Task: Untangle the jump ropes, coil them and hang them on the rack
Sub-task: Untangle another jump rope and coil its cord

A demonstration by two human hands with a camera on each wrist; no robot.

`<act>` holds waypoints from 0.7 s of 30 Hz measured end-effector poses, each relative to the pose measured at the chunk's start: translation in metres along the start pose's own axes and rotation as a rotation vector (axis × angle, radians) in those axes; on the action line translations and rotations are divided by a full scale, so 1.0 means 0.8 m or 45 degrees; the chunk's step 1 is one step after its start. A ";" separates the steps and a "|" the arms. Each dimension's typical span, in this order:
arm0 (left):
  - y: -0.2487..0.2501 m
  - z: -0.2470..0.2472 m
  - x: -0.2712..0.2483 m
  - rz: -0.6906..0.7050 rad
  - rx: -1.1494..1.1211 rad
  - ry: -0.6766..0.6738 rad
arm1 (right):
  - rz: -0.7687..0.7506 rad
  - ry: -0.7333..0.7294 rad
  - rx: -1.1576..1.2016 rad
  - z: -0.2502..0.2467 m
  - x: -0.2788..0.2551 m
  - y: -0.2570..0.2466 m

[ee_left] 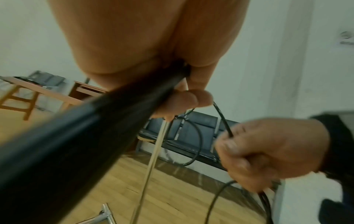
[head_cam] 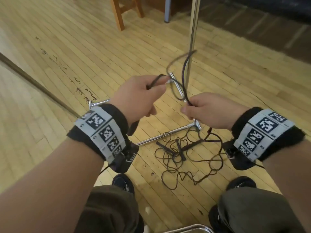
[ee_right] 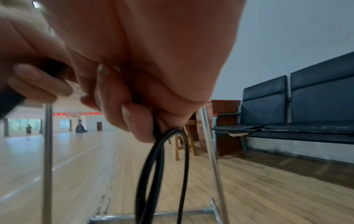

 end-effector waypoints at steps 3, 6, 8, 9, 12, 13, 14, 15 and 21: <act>0.018 0.015 -0.005 0.082 -0.066 -0.065 | -0.016 -0.009 0.027 0.007 0.000 -0.013; 0.021 0.039 -0.010 0.081 -0.087 -0.292 | 0.060 -0.055 -0.030 0.016 0.000 -0.006; 0.021 0.049 -0.011 0.109 0.005 -0.363 | 0.055 -0.072 0.000 0.020 0.001 -0.006; 0.022 0.050 -0.010 0.122 0.026 -0.354 | 0.038 -0.081 0.025 0.020 0.000 -0.008; 0.024 0.047 -0.003 0.112 -0.003 -0.272 | -0.023 -0.118 0.046 0.022 -0.007 -0.019; 0.024 0.046 -0.001 0.107 -0.014 -0.253 | -0.035 -0.119 0.049 0.023 -0.008 -0.021; 0.025 0.046 0.000 0.110 -0.015 -0.232 | -0.052 -0.119 0.067 0.025 -0.009 -0.023; 0.025 0.045 0.000 0.120 -0.005 -0.201 | -0.070 -0.128 0.098 0.026 -0.010 -0.024; 0.006 0.003 0.008 0.026 0.011 0.231 | -0.118 -0.172 0.469 0.018 -0.014 -0.009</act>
Point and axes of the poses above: each hand's wrist, its own x-axis towards the middle knuckle, its own z-axis out of the palm, y = z × x, the point moved 6 cm from there along x, towards the middle knuckle, and after that the axes turned 9 degrees about x, right-handed, at the moved point
